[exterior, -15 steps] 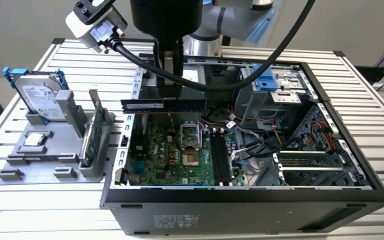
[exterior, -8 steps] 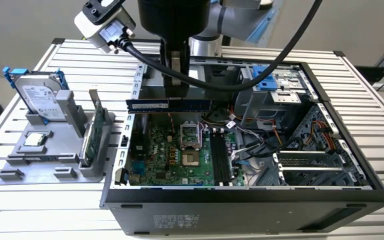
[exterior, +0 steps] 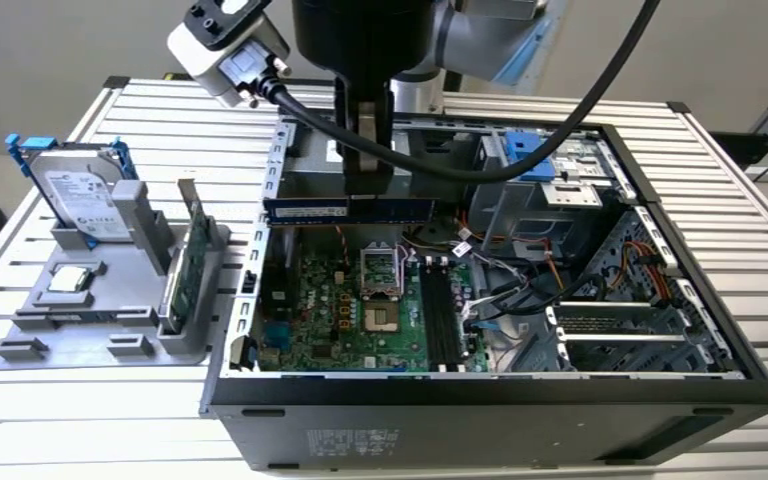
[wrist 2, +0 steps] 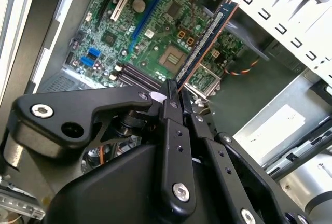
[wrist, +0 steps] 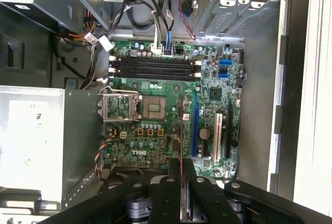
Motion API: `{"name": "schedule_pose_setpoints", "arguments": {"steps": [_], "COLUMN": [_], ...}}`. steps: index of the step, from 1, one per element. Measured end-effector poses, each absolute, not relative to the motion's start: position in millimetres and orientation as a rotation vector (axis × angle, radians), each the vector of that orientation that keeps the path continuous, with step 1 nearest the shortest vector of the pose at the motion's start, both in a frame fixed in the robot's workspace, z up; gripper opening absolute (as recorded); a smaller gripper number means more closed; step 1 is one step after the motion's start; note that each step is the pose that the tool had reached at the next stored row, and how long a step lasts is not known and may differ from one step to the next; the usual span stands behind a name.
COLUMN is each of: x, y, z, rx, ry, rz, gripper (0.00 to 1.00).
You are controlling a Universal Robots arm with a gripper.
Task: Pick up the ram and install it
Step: 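Pick up the ram and move it above insertion slot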
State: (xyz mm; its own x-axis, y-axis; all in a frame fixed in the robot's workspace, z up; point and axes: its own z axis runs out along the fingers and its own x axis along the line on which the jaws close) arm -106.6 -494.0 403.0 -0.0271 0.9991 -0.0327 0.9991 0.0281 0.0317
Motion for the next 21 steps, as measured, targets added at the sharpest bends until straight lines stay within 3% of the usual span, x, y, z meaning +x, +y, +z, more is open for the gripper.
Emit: {"name": "schedule_pose_setpoints", "arguments": {"steps": [21], "x": [-83.5], "y": [-493.2], "z": [403.0], "rx": [2.159], "ry": [2.219], "rz": [0.0], "gripper": [0.0]}}
